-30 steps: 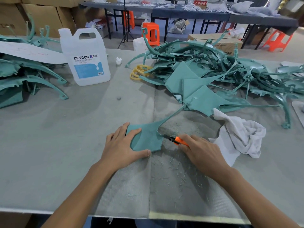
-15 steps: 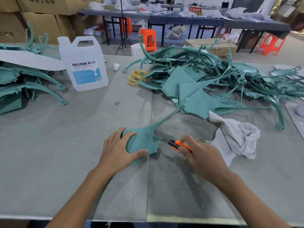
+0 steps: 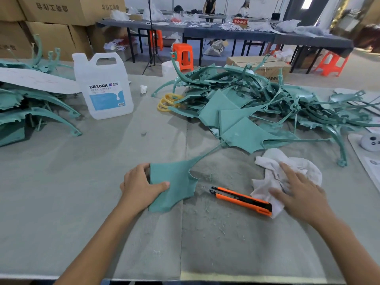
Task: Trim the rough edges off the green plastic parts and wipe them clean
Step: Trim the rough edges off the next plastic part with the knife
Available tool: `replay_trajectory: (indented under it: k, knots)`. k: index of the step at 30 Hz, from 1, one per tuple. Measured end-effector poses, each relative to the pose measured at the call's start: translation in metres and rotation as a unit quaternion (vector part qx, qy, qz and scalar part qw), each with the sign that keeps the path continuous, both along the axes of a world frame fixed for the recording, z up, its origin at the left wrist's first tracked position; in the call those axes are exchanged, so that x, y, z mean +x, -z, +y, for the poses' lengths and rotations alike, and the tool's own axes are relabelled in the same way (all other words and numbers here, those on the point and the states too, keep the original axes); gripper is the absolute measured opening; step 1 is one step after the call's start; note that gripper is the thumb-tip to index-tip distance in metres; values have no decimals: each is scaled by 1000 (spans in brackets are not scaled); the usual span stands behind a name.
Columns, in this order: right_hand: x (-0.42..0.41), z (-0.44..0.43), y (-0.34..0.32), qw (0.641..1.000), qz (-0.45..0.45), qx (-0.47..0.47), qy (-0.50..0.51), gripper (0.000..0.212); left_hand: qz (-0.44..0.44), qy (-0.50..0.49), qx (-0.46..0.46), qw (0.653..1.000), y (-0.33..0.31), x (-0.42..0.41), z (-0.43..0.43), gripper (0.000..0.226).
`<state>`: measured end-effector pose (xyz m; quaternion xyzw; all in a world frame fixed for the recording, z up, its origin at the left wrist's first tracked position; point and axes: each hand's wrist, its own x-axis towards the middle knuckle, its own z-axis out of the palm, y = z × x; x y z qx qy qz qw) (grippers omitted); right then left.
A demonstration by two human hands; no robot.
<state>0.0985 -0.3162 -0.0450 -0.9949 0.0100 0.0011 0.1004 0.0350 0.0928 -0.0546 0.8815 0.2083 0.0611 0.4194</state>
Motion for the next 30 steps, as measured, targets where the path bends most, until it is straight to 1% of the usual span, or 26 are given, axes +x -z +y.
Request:
replay_trajectory:
  k: [1, 2, 3, 6, 7, 8, 10, 12, 14, 16, 17, 19, 21, 23, 24, 25, 26, 27, 28, 29, 30]
  knots:
    - [1, -3, 3, 1000, -9, 11, 13, 74, -35, -5, -97, 995, -2, -1, -3, 83]
    - [3, -6, 5, 1000, -14, 20, 19, 67, -66, -4, -181, 981, -5, -2, -6, 81]
    - [6, -8, 6, 999, -8, 27, 19, 57, -88, -6, -240, 967, -8, -4, -9, 76]
    - [12, -13, 5, 999, -6, 50, 12, 10, -117, -29, -366, 923, -19, -8, -15, 57]
    - [13, -14, 1, 997, -25, 65, 19, 11, -120, -37, -401, 907, -23, -10, -17, 50]
    - [14, -16, -4, 994, -54, 91, 30, 18, -119, -40, -429, 895, -26, -13, -19, 41]
    - [11, -16, -20, 976, -119, 172, 63, 33, -108, -24, -464, 879, -32, -20, -21, 22]
    - [4, -14, -36, 956, -169, 226, 80, 39, -111, -13, -486, 867, -36, -28, -23, 14]
    - [-2, -7, -53, 932, -179, 301, 92, 40, -128, -20, -499, 857, -42, -32, -25, 19]
    - [-9, 9, -69, 897, -177, 397, 81, 34, -152, -23, -517, 842, -50, -35, -28, 25]
    - [-12, 18, -77, 882, -187, 426, 69, 31, -163, -17, -530, 832, -55, -37, -30, 30]
    - [-22, 44, -92, 863, -247, 438, 44, 25, -180, 6, -560, 808, -63, -40, -36, 35]
    - [-34, 76, -108, 856, -318, 408, -3, 25, -186, 26, -575, 796, -67, -44, -44, 33]
    - [-44, 110, -114, 845, -383, 366, -77, 33, -189, 42, -565, 802, -70, -46, -55, 30]
    - [-47, 127, -113, 841, -393, 353, -117, 34, -188, 55, -552, 810, -70, -47, -61, 30]
    - [-52, 146, -109, 840, -383, 348, -165, 33, -186, 71, -536, 821, -71, -49, -67, 31]
    - [-59, 165, -105, 841, -353, 348, -219, 32, -183, 89, -517, 831, -72, -51, -74, 29]
    - [-65, 184, -100, 843, -305, 355, -266, 33, -183, 107, -491, 845, -73, -54, -79, 26]
    - [-71, 199, -94, 848, -258, 352, -300, 37, -194, 122, -452, 862, -73, -57, -83, 22]
    - [-74, 211, -89, 854, -240, 332, -319, 42, -213, 131, -409, 877, -73, -60, -85, 20]
    - [-71, 218, -85, 862, -249, 298, -325, 44, -236, 131, -369, 889, -73, -63, -85, 21]
